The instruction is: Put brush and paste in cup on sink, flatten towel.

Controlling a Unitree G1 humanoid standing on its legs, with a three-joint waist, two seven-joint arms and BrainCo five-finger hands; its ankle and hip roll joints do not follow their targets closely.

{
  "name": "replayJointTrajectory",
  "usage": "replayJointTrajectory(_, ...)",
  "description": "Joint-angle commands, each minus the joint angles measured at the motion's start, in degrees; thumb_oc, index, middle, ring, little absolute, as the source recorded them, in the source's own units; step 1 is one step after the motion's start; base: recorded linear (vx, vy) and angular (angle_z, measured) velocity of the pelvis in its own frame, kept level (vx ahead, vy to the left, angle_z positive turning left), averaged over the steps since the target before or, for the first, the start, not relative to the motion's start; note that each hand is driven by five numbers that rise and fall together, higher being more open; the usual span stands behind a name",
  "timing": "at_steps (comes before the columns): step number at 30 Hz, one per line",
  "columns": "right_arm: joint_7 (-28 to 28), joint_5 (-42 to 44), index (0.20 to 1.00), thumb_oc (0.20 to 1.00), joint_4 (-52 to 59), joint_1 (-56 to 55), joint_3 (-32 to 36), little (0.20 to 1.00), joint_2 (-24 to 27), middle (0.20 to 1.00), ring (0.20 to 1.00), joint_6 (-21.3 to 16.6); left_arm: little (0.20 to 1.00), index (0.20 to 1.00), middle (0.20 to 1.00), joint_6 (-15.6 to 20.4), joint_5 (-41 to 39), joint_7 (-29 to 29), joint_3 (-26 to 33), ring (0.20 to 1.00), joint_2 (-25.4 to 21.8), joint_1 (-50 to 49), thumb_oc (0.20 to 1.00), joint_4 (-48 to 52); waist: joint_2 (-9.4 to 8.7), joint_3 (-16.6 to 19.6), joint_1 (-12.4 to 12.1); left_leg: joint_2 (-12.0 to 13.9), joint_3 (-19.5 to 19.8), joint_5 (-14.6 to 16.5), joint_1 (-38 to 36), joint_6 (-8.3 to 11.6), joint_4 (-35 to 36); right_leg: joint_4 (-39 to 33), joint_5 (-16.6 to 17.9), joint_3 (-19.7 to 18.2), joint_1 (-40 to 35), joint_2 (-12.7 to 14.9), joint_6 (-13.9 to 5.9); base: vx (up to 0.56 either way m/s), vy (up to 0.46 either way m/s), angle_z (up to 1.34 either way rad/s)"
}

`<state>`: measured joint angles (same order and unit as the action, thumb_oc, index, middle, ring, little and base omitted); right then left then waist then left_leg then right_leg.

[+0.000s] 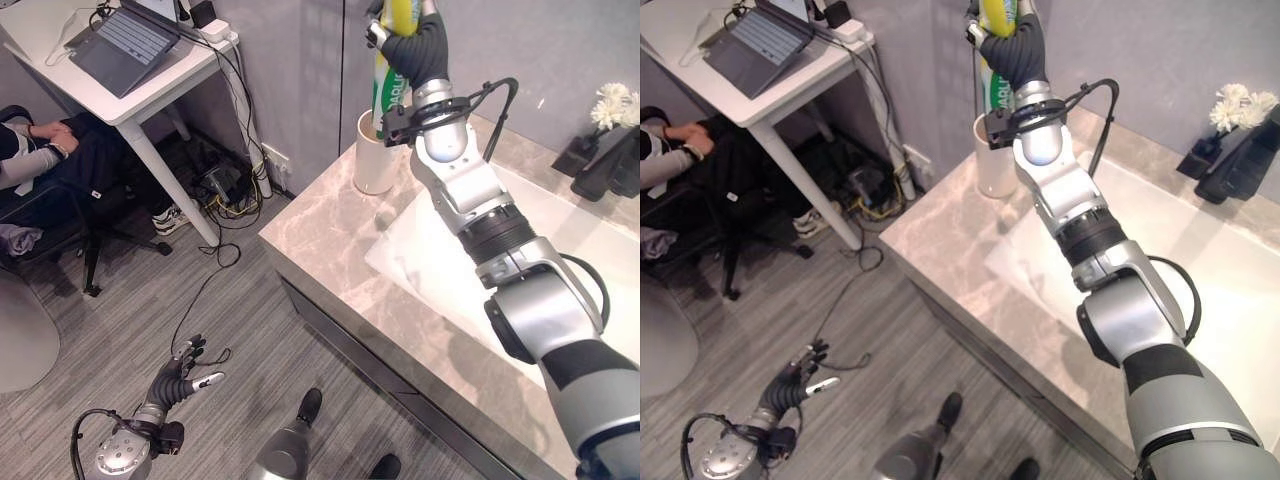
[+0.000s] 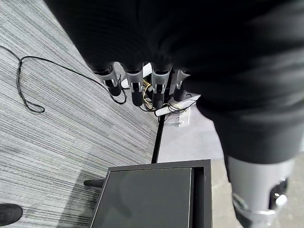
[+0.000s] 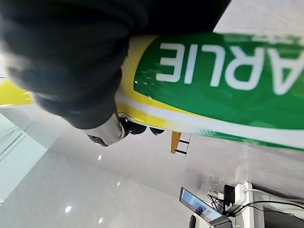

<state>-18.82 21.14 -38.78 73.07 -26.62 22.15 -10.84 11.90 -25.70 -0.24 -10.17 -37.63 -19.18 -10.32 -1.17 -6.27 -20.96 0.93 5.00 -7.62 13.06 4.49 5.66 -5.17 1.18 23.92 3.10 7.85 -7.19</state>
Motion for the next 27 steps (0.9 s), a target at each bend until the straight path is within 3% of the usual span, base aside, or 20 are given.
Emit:
replayJointTrajectory(1,-1.65,-1.26,0.429,0.429,2.37,3.41,0.02,0.429,1.4,0.429,0.429,-2.43,1.0,1.0,1.0,2.51,2.16,1.23,-1.31,1.0,-1.59,0.34,1.0,0.63,-3.41,-0.19,-0.66,-0.66,-3.66,1.91,-1.02,0.18,-0.66,0.17,3.13,-3.38,-1.52,3.84,-3.23,0.0,0.006,-0.04)
replayJointTrajectory(14,-0.78,0.66,0.517,0.517,2.41,1.82,0.41,0.517,0.68,0.517,0.517,-2.73,1.0,1.0,1.0,2.39,2.33,1.71,-0.79,1.0,-1.28,-0.28,1.0,0.45,-4.26,-1.7,-0.94,-0.55,-4.43,2.02,-0.87,-0.19,-0.66,0.17,3.04,-4.29,-0.8,3.62,-3.14,0.0,0.003,-0.05)
replayJointTrajectory(15,-0.78,0.66,0.57,0.57,2.41,1.82,0.41,0.57,0.68,0.57,0.57,-2.74,1.0,1.0,1.0,2.39,2.33,1.71,-0.79,1.0,-1.28,-0.28,1.0,0.45,-4.26,-1.69,-0.93,-0.55,-4.43,2.02,-0.86,-0.2,-0.66,0.17,3.04,-4.29,-0.8,3.62,-3.14,0.0,0.0,0.0)
replayJointTrajectory(17,-0.56,1.16,1.0,1.0,2.37,1.68,0.44,1.0,0.8,1.0,1.0,-2.77,1.0,1.0,1.0,2.43,2.67,1.67,-0.71,1.0,-1.3,-0.31,1.0,0.61,-4.62,-1.85,-0.94,-0.52,-4.46,2.06,-0.69,-0.23,-0.66,0.17,3.14,-4.23,-0.65,3.55,-3.14,0.0,0.0,0.0)
replayJointTrajectory(27,-1.48,-0.25,1.0,1.0,0.23,2.94,0.3,1.0,1.29,1.0,1.0,-2.86,1.0,1.0,1.0,2.55,2.91,1.83,-0.45,1.0,-1.06,-0.17,1.0,0.36,-5.28,-1.54,-0.65,-0.26,-5.27,2.56,-1.45,-0.26,-0.66,0.17,3.29,-5.04,-0.65,3.32,-3.11,0.0,0.006,-0.03)
